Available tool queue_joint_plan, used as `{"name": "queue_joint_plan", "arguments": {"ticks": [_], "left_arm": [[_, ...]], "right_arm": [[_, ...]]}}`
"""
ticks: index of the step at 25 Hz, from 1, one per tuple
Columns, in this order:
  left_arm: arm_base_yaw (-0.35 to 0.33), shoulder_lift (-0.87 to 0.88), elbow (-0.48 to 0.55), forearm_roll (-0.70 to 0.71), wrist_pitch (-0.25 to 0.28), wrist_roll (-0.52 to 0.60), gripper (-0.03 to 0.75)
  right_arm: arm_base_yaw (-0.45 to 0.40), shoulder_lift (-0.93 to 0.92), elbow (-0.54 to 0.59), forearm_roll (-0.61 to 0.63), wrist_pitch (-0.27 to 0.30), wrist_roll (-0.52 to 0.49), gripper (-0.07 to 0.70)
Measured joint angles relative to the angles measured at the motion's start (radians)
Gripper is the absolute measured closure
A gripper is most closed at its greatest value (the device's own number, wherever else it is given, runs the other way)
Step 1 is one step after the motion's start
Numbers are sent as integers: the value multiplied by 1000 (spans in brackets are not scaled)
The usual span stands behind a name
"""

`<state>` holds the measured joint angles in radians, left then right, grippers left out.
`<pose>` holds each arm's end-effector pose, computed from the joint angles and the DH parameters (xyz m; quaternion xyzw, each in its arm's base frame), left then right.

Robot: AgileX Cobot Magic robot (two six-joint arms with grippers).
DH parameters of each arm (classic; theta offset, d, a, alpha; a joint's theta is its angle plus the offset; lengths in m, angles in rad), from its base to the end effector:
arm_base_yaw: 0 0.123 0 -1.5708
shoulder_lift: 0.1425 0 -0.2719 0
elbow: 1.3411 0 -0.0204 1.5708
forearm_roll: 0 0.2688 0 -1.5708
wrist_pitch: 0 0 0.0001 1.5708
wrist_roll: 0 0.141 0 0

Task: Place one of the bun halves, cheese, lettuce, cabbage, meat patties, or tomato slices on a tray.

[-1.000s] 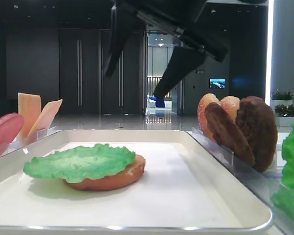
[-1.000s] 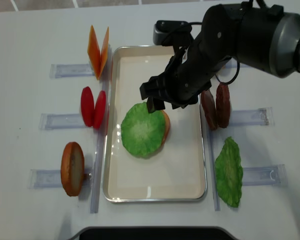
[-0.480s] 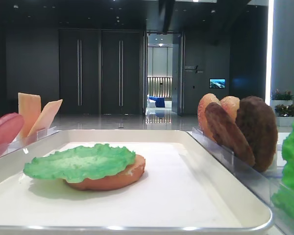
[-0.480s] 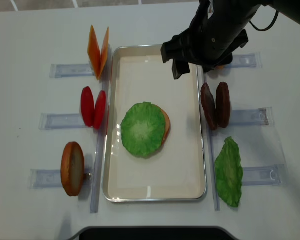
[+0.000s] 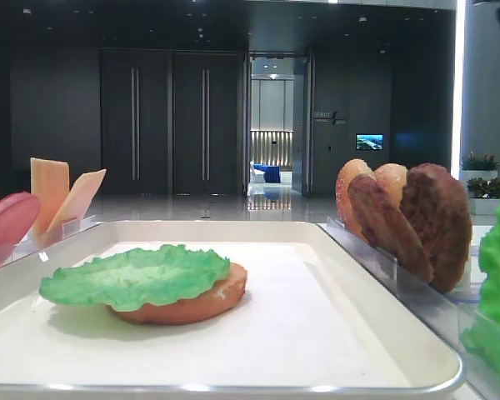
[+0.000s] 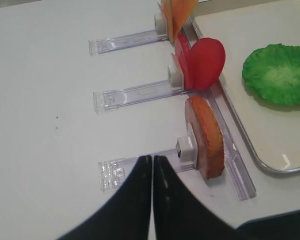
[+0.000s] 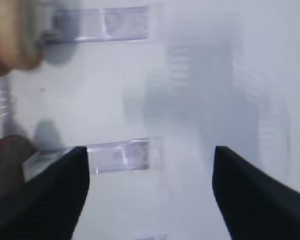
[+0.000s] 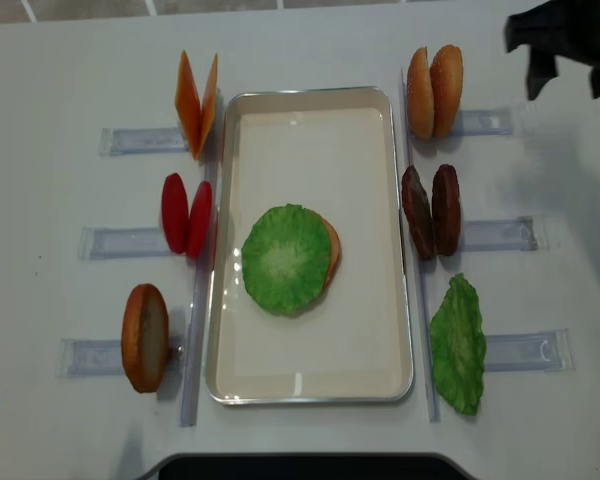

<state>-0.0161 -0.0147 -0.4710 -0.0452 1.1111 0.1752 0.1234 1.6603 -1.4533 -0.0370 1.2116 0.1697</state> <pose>0.0660 -0.0068 0.2483 0.0843 0.8653 0.0167 0.4938 0.3630 0.0401 0.2388 0.0186 0.9925 -0.0003 0.1207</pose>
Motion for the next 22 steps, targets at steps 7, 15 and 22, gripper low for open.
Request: {"name": "queue_joint_plan", "arguments": {"ticks": [7, 15, 22], "left_arm": [[0, 0, 0, 0, 0, 0, 716], [0, 0, 0, 0, 0, 0, 716], [0, 0, 0, 0, 0, 0, 716]], "right_arm": [[-154, -83, 56, -32, 2, -66, 137], [-153, -482, 466, -46, 8, -69, 145], [-153, -855, 756, -11, -15, -73, 145]]}}
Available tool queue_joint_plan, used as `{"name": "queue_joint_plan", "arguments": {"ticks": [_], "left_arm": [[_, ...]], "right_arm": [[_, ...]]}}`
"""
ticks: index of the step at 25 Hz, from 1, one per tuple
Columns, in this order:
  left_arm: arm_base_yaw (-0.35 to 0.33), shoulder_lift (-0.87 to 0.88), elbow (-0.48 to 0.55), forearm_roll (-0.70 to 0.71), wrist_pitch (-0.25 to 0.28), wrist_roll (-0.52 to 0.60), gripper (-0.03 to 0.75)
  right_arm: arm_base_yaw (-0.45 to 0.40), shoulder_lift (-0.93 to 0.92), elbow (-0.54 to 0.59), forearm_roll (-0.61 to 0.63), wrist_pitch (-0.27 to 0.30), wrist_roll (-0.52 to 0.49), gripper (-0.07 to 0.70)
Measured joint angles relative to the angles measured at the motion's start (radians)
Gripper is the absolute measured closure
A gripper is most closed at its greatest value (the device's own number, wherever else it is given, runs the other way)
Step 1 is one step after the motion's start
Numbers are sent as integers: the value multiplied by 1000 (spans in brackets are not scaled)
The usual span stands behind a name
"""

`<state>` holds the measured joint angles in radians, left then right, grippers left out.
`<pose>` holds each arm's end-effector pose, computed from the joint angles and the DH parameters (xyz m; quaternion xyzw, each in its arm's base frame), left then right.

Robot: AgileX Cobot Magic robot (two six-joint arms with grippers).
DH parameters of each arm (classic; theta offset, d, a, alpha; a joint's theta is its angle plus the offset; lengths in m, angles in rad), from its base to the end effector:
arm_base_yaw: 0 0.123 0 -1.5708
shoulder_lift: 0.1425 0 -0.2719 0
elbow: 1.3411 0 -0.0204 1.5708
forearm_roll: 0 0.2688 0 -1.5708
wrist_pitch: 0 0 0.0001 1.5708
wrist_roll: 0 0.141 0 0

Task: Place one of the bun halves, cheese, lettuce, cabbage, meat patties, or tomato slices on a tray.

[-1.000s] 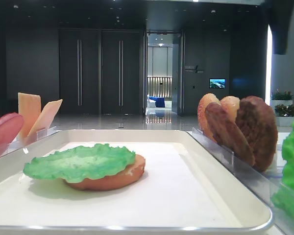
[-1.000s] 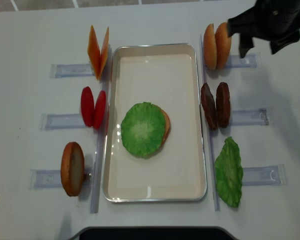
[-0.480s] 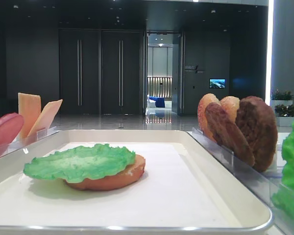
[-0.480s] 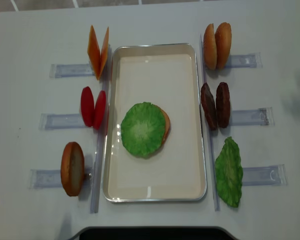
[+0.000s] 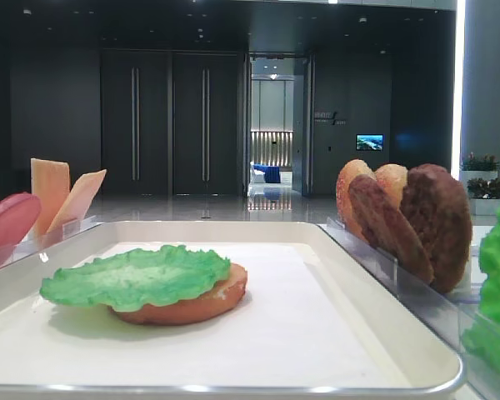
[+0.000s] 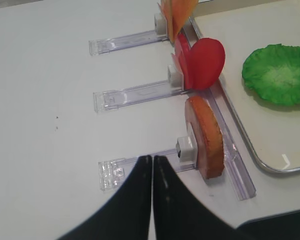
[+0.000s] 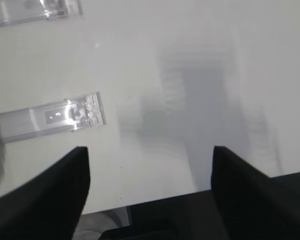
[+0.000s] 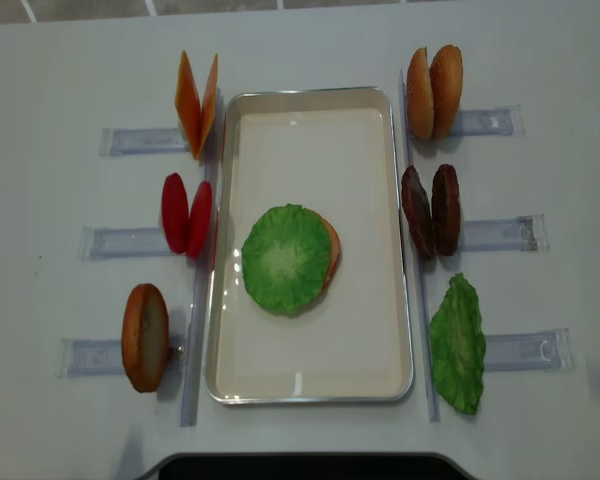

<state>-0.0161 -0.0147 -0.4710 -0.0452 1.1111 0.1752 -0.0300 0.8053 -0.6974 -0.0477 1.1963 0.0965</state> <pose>0.0660 -0.0068 0.2483 0.0843 0.8653 0.0167 0.4938 0.1590 -0.0110 0.2265 0.0575 0.9824 -0.0175 0.1766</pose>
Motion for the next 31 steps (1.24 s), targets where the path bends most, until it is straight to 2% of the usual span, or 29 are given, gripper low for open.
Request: {"name": "queue_joint_plan", "arguments": {"ticks": [6, 11, 17, 31], "left_arm": [[0, 0, 0, 0, 0, 0, 716], [0, 0, 0, 0, 0, 0, 716], [0, 0, 0, 0, 0, 0, 716], [0, 0, 0, 0, 0, 0, 716]], "right_arm": [[0, -294, 175, 8, -37, -27, 145], [0, -511, 182, 48, -56, -90, 145], [0, -782, 184, 48, -59, -103, 145], [0, -813, 191, 67, -59, -117, 145]]}}
